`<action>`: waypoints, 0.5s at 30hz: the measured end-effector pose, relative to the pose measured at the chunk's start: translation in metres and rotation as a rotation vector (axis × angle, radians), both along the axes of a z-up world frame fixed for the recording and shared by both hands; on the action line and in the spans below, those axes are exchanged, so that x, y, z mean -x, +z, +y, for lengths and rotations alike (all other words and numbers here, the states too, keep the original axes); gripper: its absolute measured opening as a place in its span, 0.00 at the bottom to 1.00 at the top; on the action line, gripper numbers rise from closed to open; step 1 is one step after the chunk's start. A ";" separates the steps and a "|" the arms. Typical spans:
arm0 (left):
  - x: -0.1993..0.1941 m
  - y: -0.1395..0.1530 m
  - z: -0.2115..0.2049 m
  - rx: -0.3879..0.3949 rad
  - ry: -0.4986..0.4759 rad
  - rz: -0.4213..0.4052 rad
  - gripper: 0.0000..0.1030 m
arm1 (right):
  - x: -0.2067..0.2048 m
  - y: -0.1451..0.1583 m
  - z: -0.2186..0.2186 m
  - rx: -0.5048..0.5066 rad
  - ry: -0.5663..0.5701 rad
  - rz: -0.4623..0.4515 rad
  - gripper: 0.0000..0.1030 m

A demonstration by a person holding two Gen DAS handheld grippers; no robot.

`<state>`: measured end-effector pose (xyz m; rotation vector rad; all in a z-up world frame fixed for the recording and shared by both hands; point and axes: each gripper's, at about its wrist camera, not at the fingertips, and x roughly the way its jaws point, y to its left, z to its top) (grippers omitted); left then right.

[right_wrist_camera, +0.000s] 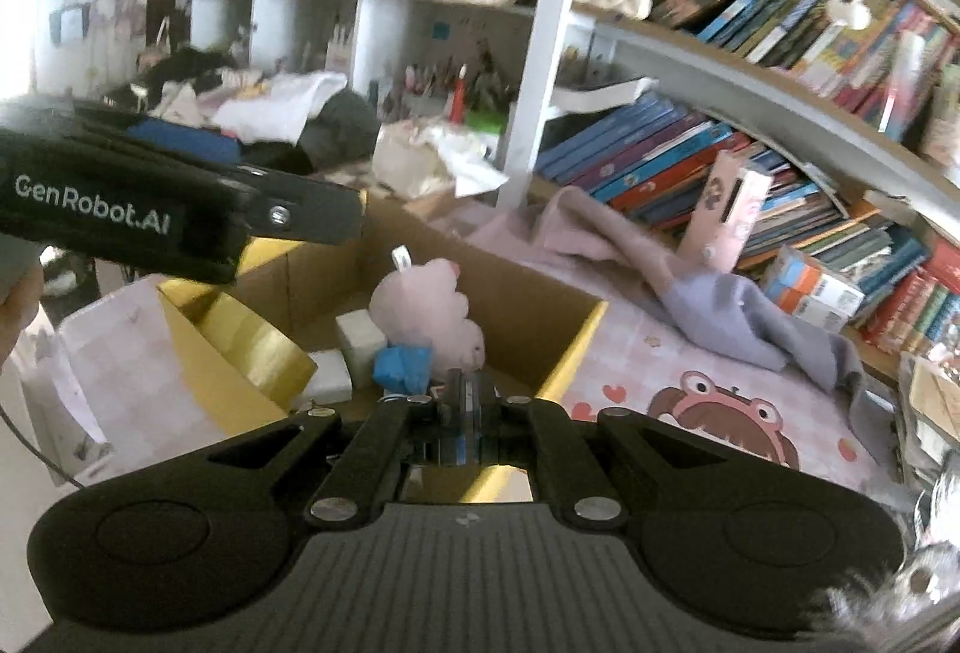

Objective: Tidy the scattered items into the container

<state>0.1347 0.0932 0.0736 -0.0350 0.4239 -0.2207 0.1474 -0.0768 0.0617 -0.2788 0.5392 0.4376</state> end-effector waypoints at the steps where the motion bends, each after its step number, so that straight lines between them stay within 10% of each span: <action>1: 0.006 0.002 -0.002 0.000 0.007 -0.009 0.93 | 0.006 0.003 -0.005 -0.009 -0.002 -0.008 0.02; 15: 0.085 -0.007 -0.062 -0.048 0.171 0.037 1.00 | 0.072 0.007 -0.092 -0.131 -0.088 -0.043 0.02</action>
